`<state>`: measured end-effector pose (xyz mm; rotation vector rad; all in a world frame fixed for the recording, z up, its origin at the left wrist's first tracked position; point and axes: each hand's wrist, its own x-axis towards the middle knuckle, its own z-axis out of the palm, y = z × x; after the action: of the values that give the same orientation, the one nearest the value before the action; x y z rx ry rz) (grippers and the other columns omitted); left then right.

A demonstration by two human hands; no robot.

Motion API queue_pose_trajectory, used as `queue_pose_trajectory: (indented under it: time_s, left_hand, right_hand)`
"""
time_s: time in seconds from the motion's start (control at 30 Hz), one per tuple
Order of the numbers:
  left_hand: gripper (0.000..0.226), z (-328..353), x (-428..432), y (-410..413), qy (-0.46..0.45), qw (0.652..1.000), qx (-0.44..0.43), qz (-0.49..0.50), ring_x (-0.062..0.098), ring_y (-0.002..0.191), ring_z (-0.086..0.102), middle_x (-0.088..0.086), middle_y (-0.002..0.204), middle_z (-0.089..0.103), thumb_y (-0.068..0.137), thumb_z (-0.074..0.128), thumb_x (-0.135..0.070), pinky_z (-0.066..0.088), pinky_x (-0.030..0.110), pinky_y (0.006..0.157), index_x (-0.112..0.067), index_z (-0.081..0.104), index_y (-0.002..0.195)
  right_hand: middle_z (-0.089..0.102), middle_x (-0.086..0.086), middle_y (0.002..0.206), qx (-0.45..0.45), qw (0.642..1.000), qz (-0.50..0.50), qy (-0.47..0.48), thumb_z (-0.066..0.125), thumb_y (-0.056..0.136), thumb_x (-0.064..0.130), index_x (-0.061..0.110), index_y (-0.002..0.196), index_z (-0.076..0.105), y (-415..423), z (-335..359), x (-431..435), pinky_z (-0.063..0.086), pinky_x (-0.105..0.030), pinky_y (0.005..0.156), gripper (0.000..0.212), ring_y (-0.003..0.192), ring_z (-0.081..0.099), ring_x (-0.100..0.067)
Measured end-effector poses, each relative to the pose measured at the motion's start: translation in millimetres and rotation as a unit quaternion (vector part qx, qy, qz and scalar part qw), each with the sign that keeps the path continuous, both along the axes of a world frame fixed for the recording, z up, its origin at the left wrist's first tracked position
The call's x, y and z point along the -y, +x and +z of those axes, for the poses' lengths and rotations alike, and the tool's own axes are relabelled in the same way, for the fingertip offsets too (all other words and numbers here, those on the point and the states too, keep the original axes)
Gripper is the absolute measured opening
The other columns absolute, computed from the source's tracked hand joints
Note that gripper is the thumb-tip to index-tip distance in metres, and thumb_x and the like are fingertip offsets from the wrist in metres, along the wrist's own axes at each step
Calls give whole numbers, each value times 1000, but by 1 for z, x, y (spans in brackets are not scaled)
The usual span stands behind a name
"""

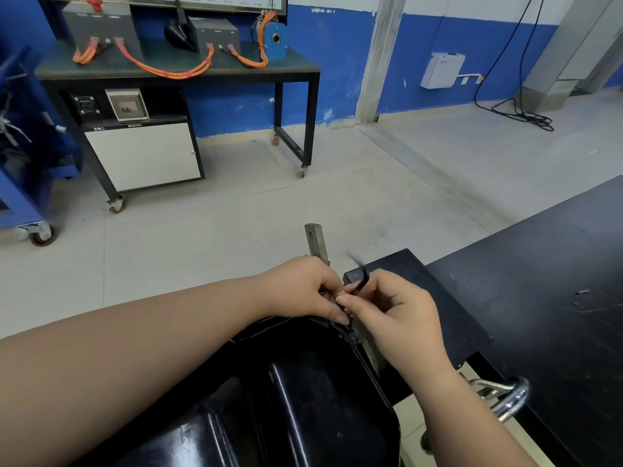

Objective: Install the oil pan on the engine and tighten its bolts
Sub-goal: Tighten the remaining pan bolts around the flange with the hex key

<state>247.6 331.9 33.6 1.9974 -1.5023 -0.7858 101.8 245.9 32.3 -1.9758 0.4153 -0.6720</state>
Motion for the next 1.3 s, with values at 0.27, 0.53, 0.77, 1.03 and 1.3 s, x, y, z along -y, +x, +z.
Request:
queue_pose_trajectory:
  time_s: [0.27,0.53,0.77,1.03,1.3]
  left_hand:
    - [11,0,0,0,-6,999,-37,6,0,43,38,-14,40,43,80,73,-20,28,12,48,-19,69,69]
    - [22,2,1,1,-6,999,-40,28,2,53,43,-15,49,48,72,79,-26,35,19,56,-28,60,62]
    - [10,-1,0,3,-10,996,-83,28,-3,47,42,-16,45,49,77,75,-16,34,13,54,-10,67,75]
    - [19,3,-1,2,-21,992,-117,37,0,47,37,-15,45,44,72,80,-18,30,14,49,-23,63,66]
    - [31,5,0,0,-14,996,-82,20,0,48,39,-15,46,46,74,78,-17,32,14,50,-32,57,57]
  right_hand:
    - [72,10,89,-34,996,80,5,58,88,1,34,90,68,-5,9,5,55,-22,73,35,72,68,-9]
    - [68,5,66,-4,1000,0,24,78,70,18,17,64,68,0,3,2,51,-20,59,11,64,63,-9]
    - [73,13,84,-30,996,78,30,60,86,-1,31,89,70,-8,9,8,48,-10,69,34,74,67,-3]
    - [62,-4,62,-23,999,-12,-30,79,68,26,4,65,62,1,5,2,46,-33,57,27,64,56,-18]
    - [68,10,78,-21,999,30,-28,74,77,11,27,72,69,-2,5,2,47,-14,68,17,79,62,-6]
